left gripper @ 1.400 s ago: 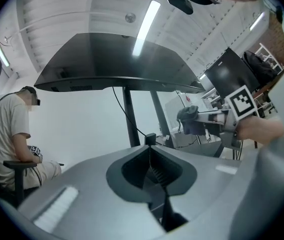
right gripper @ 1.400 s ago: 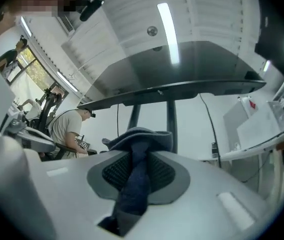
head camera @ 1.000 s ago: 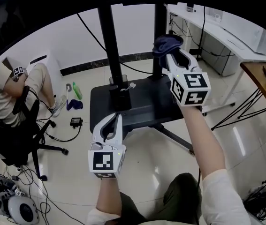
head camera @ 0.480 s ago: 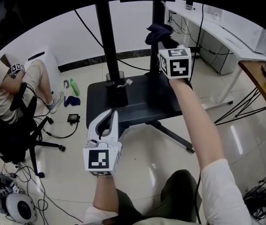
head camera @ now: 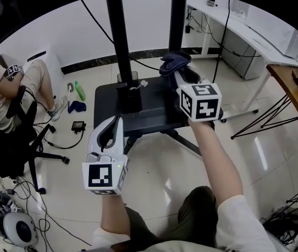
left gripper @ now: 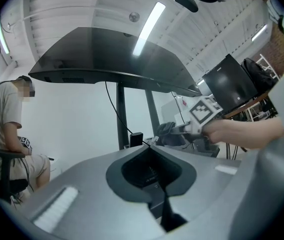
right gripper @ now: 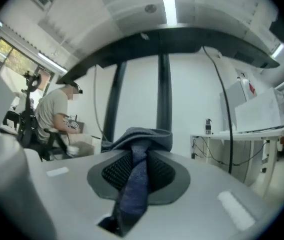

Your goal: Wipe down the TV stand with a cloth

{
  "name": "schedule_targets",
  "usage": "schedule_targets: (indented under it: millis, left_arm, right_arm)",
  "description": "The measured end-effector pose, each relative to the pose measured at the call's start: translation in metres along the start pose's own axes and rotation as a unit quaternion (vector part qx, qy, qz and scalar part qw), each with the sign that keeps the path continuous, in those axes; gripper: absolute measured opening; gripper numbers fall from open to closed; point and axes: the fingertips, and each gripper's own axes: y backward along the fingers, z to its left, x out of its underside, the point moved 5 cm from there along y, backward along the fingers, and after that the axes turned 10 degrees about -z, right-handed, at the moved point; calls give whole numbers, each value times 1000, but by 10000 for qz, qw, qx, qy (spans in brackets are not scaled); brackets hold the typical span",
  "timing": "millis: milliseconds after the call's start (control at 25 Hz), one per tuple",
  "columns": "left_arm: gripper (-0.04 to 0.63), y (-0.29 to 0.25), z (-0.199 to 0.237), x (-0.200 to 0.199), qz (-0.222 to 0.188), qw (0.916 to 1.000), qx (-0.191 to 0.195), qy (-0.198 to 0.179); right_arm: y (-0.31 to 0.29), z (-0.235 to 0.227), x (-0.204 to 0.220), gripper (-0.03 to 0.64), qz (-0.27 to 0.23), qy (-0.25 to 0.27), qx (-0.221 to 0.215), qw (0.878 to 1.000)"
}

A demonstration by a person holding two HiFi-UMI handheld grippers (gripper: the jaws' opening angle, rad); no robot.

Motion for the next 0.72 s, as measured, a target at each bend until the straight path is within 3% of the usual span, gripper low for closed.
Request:
schedule_targets:
  millis: [160, 280, 400, 520, 640, 720]
  left_arm:
    - [69, 9, 20, 0, -71, 9995, -275, -123]
    - [69, 13, 45, 2, -401, 9973, -559, -241]
    - [69, 28, 75, 6, -325, 9945, -969, -232]
    - [69, 47, 99, 3, -292, 9903, -1311, -351]
    - [69, 54, 110, 0, -302, 9884, -1404, -499]
    - [69, 56, 114, 0, -276, 9883, -1403, -529]
  right_arm:
    - [64, 85, -16, 77, -808, -68, -800, 9935]
    - [79, 156, 8, 75, -923, -10, -1499, 9844]
    - [67, 214, 24, 72, -833, -6, -1934, 9776]
    - [18, 245, 23, 69, -487, -222, -1842, 9814]
    - [-58, 247, 46, 67, 443, -512, -1213, 9903]
    - [-98, 242, 66, 67, 1082, -500, -746, 9901]
